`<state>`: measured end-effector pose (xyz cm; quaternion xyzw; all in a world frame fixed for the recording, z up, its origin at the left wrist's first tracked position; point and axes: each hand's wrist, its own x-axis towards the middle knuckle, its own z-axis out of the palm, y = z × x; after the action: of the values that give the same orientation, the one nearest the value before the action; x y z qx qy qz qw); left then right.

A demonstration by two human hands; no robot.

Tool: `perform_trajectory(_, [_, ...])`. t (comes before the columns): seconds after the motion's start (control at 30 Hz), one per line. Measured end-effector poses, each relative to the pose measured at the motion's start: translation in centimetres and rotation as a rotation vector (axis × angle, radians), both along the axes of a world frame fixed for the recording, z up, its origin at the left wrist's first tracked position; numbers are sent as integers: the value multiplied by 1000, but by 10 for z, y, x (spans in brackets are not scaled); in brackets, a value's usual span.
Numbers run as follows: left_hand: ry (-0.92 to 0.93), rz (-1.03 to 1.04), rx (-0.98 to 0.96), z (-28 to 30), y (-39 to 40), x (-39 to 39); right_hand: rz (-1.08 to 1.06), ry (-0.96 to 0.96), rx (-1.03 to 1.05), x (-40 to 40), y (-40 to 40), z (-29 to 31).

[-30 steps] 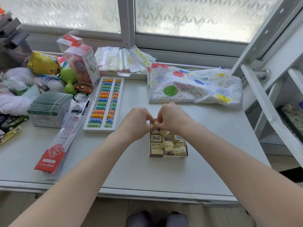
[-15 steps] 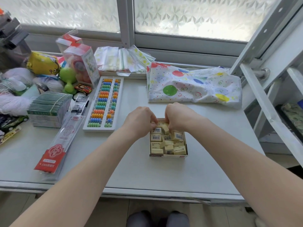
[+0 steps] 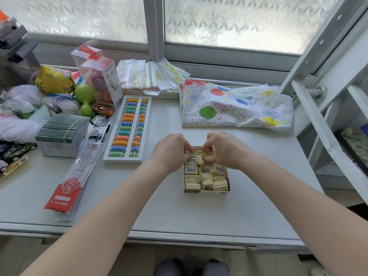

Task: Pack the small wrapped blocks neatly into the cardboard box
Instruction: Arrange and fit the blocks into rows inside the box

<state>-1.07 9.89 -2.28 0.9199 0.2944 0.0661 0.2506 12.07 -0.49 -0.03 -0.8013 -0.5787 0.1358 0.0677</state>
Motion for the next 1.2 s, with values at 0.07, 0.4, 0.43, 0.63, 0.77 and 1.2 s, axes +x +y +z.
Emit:
perform_trajectory(0.07, [0, -3, 0, -1, 1, 0, 9, -53, -9, -4, 2, -5])
perform_trajectory(0.4, [-101, -24, 8, -6, 0, -4, -96, 115, 328, 2, -18, -2])
perform_trajectory(0.43, [-175, -9, -11, -5, -2, -5, -124, 175, 354, 1, -20, -2])
perform_trajectory(0.63, [-441, 136, -693, 10, -18, -1, -447, 498, 607, -18, -20, -6])
perform_trajectory(0.77, [-512, 240, -1045, 15, -21, 1, -424, 449, 571, -24, -20, -3])
perform_trajectory(1.2, [-288, 26, -289, 9, -12, 11, -464, 234, 80, 7, -6, 4])
